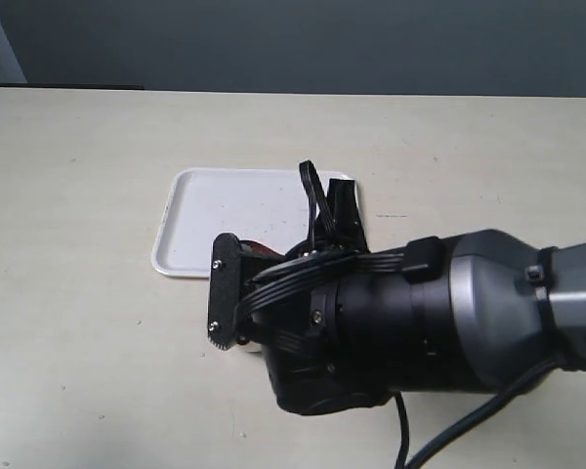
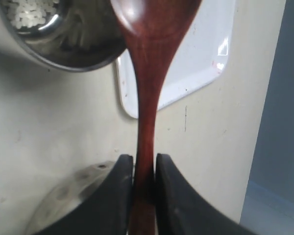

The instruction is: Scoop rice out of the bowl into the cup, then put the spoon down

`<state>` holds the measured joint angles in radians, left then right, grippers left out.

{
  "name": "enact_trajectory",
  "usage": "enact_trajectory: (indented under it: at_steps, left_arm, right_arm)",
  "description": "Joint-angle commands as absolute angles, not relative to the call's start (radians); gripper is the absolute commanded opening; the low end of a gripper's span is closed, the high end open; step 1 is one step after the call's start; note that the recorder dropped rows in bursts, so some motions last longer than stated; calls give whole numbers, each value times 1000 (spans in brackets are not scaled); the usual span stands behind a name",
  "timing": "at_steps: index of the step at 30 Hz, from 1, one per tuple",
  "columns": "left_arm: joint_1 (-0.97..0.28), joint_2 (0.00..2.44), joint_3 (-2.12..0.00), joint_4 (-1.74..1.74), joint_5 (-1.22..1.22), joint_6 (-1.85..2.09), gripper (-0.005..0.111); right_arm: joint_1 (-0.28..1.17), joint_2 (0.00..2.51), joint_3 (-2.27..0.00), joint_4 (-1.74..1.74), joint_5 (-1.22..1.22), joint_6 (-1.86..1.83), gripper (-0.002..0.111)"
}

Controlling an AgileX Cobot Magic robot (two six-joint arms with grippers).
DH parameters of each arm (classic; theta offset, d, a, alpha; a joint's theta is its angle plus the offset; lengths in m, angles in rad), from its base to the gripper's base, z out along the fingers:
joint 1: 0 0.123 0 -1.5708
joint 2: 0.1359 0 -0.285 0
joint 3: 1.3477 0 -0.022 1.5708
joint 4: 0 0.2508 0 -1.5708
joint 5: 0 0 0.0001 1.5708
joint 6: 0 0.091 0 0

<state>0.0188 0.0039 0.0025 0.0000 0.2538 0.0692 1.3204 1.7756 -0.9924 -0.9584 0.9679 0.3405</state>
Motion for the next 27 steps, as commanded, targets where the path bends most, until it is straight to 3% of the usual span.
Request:
enact_trajectory:
  at_steps: [1, 27]
  left_arm:
    - [18, 0, 0, 0, 240, 65, 0]
    - [18, 0, 0, 0, 240, 65, 0]
  right_arm:
    - [1326, 1767, -980, -987, 961, 362, -1]
    - [1365, 1738, -940, -1050, 990, 529, -1]
